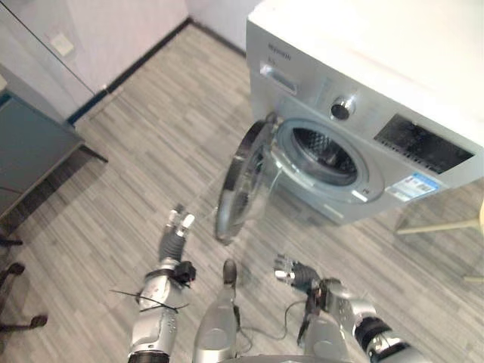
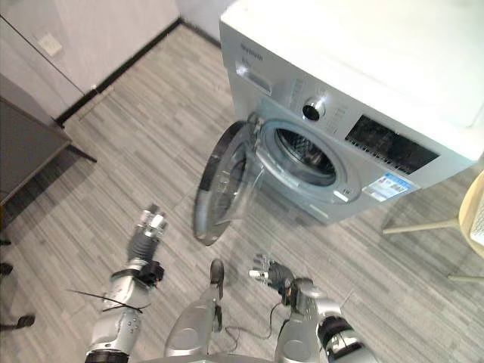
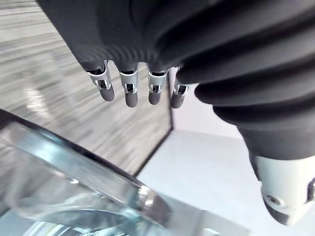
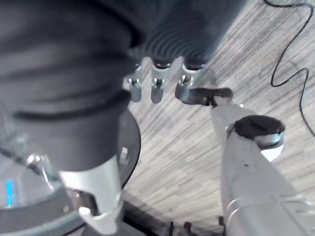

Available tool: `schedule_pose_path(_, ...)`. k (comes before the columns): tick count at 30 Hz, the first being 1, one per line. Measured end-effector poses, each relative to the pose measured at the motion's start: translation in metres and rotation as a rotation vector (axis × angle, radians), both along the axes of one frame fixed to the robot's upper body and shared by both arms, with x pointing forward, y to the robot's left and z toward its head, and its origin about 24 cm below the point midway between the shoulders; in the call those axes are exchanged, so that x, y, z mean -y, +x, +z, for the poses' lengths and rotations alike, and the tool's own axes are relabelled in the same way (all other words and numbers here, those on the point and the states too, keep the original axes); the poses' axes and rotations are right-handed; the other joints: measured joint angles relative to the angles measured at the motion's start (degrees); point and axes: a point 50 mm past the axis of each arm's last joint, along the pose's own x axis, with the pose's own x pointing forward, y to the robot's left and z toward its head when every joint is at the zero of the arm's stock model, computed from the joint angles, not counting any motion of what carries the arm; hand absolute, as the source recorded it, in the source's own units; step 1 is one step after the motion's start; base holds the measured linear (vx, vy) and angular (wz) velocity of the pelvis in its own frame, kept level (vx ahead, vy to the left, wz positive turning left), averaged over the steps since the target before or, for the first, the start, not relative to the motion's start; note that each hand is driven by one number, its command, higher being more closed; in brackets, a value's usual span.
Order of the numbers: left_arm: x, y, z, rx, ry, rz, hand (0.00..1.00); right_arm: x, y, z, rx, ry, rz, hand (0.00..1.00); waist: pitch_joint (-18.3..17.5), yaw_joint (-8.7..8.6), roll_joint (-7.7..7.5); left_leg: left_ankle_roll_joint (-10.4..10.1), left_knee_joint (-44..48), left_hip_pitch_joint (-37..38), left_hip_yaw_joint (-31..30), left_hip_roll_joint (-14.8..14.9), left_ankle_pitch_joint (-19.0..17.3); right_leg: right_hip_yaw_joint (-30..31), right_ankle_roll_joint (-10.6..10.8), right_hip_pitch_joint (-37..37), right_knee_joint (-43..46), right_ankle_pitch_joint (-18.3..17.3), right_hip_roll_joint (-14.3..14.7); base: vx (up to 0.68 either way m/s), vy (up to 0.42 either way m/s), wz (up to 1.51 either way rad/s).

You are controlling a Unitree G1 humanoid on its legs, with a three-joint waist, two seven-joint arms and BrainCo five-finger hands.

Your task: Pick up the laundry basket with both hands and put the clothes into the washing machine.

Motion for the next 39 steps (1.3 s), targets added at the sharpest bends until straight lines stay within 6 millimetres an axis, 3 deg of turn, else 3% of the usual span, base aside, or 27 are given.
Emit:
schedule_pose_path(3,-0.007,0.002,0.032,0.129,0.101,0.156,0.00,0.018,-0.026,-0.018,-0.083,-0.117,-0.035,0.00,-1.2,-0.30,-0.43,-0.4,-0.1,0.8,0.1,-0.1,-0.6,0.1,0.3,0.6,0.0,-1.2,-0.1,-0.05,0.000,-0.08)
schedule_pose_path(7,0.001,0.003,0.052,0.196,0.284,0.274,0.00,0.035,-0.050,-0.032,-0.153,-0.282,-0.045,0.00,-2.4,-0.66,-0.42,-0.3,-0.4,1.4,0.1,0.0,-0.7,0.1,0.4,1.2,0.1,-1.6,-0.1,-0.08,0.003,0.02)
schedule_pose_path(10,0.033,0.016,0.037,0.179,0.412,0.062,0.00,0.045,-0.055,-0.036,-0.175,-0.425,-0.022,0.00,-3.5,-0.44,-0.34,-0.2,-0.4,1.5,-0.1,-0.1,-0.7,-0.1,0.5,1.1,0.0,-1.7,-0.2,-0.04,0.009,0.05)
schedule_pose_path(11,0.051,0.021,0.016,0.111,0.469,-0.154,0.00,0.044,-0.055,-0.038,-0.170,-0.536,0.046,0.00,-3.7,-0.39,-0.41,-0.2,-0.4,1.4,-0.1,-0.1,-0.7,0.0,0.5,0.9,0.0,-1.8,-0.2,0.00,0.000,0.00)
schedule_pose_path(12,0.058,0.023,0.006,0.076,0.486,-0.238,0.00,0.044,-0.053,-0.037,-0.163,-0.566,0.064,0.00,-3.7,-0.54,-0.42,-0.2,-0.4,1.2,-0.1,-0.1,-0.7,0.1,0.5,0.8,0.0,-1.8,-0.2,0.00,0.000,0.00)
schedule_pose_path(13,0.069,0.023,-0.016,-0.015,0.472,-0.388,0.00,0.042,-0.048,-0.036,-0.139,-0.628,0.123,0.00,-3.7,-1.59,-0.53,-0.2,-0.4,0.5,-0.1,-0.1,-0.7,0.3,0.5,0.0,0.0,-1.8,-0.1,-0.01,-0.002,-0.05)
schedule_pose_path(15,0.076,0.031,-0.044,-0.163,0.463,-0.538,0.00,0.040,-0.031,-0.030,-0.086,-0.696,0.196,0.00,-3.2,-3.11,-1.08,-0.3,0.0,-2.6,0.4,0.0,-0.6,1.7,0.3,-4.4,1.0,-1.4,0.0,-0.01,-0.005,-0.22)
schedule_pose_path(17,0.074,0.055,-0.046,-0.226,0.553,-0.618,0.00,0.039,-0.009,-0.020,-0.027,-0.716,0.201,0.00,-1.3,-3.26,-1.70,0.3,0.2,-6.4,1.0,0.2,1.5,3.5,0.2,-9.9,4.2,-0.5,0.1,-0.01,-0.025,-0.40)
schedule_pose_path(19,0.067,0.090,-0.027,-0.227,0.689,-0.627,0.00,0.035,0.013,-0.008,0.031,-0.704,0.176,0.00,3.5,-3.43,-3.25,0.7,0.7,-8.1,1.9,0.3,2.3,4.8,0.0,-13.1,6.2,-0.2,0.0,-0.05,-0.028,-0.29)
schedule_pose_path(21,0.048,0.135,0.010,-0.236,0.863,-0.547,0.00,0.021,0.030,0.001,0.083,-0.645,0.134,0.00,6.2,-3.63,-5.67,0.8,1.6,-11.8,2.6,0.7,2.7,5.4,-0.2,-17.1,7.0,0.3,0.2,-0.09,-0.048,-0.17)
schedule_pose_path(24,0.019,0.165,0.057,-0.221,1.087,-0.395,0.00,0.001,0.050,0.014,0.161,-0.613,0.128,0.00,7.6,-4.17,-7.99,1.0,1.5,-14.7,3.6,1.3,3.2,6.4,-0.6,-20.8,7.1,1.2,0.7,-0.03,-0.042,-0.21)
schedule_pose_path(26,0.000,0.180,0.097,-0.192,1.264,-0.281,0.00,-0.010,0.065,0.029,0.265,-0.600,0.098,0.00,8.6,-4.97,-8.59,0.9,1.5,-17.2,4.0,1.6,3.2,6.6,-0.6,-23.4,6.8,1.8,0.8,0.01,-0.035,-0.14)
schedule_pose_path(27,-0.003,0.182,0.107,-0.183,1.289,-0.254,0.00,-0.013,0.068,0.033,0.289,-0.595,0.091,0.00,8.6,-4.94,-8.65,0.9,1.6,-18.0,4.1,1.9,3.2,6.6,-0.6,-24.0,6.6,2.0,0.9,0.03,-0.047,-0.13)
schedule_pose_path(28,-0.011,0.188,0.133,-0.150,1.322,-0.182,0.00,-0.019,0.074,0.043,0.353,-0.572,0.069,0.00,8.9,-4.91,-9.06,0.9,1.7,-20.1,4.4,2.5,3.2,6.5,-1.0,-25.5,5.2,2.9,1.6,0.03,-0.061,-0.16)
schedule_pose_path(29,-0.014,0.190,0.145,-0.138,1.333,-0.155,0.00,-0.022,0.077,0.047,0.381,-0.559,0.061,0.00,9.2,-4.85,-9.40,0.9,1.7,-20.7,4.9,2.9,3.2,6.5,-0.9,-26.0,4.6,3.3,1.9,0.05,-0.067,-0.21)
schedule_pose_path(31,-0.028,0.193,0.192,-0.075,1.356,-0.049,0.00,-0.034,0.083,0.065,0.486,-0.512,0.024,0.00,11.2,-4.68,-11.52,0.7,2.0,-22.3,5.6,4.2,3.3,6.0,-1.5,-26.9,2.9,4.7,2.7,0.06,-0.052,-0.25)
schedule_pose_path(33,-0.034,0.192,0.225,-0.016,1.332,0.031,0.00,-0.035,0.084,0.076,0.548,-0.502,-0.013,0.00,11.9,-4.71,-12.67,0.7,1.9,-24.1,6.1,5.0,3.3,4.7,-1.9,-28.9,2.5,6.0,3.2,0.04,-0.047,-0.23)
schedule_pose_path(36,-0.033,0.192,0.231,0.003,1.291,0.033,0.00,-0.031,0.081,0.086,0.603,-0.495,-0.084,0.00,12.5,-4.89,-12.74,0.2,1.4,-25.9,6.4,5.9,3.7,3.0,-2.5,-30.7,1.6,8.9,3.9,0.07,-0.026,-0.19)
schedule_pose_path(39,-0.040,0.190,0.237,0.026,1.187,0.084,0.00,-0.027,0.067,0.081,0.592,-0.474,-0.142,0.00,12.8,-4.76,-12.74,0.1,1.4,-27.0,6.7,6.9,3.8,2.6,-3.0,-31.9,2.2,10.1,4.7,0.08,-0.008,-0.04)
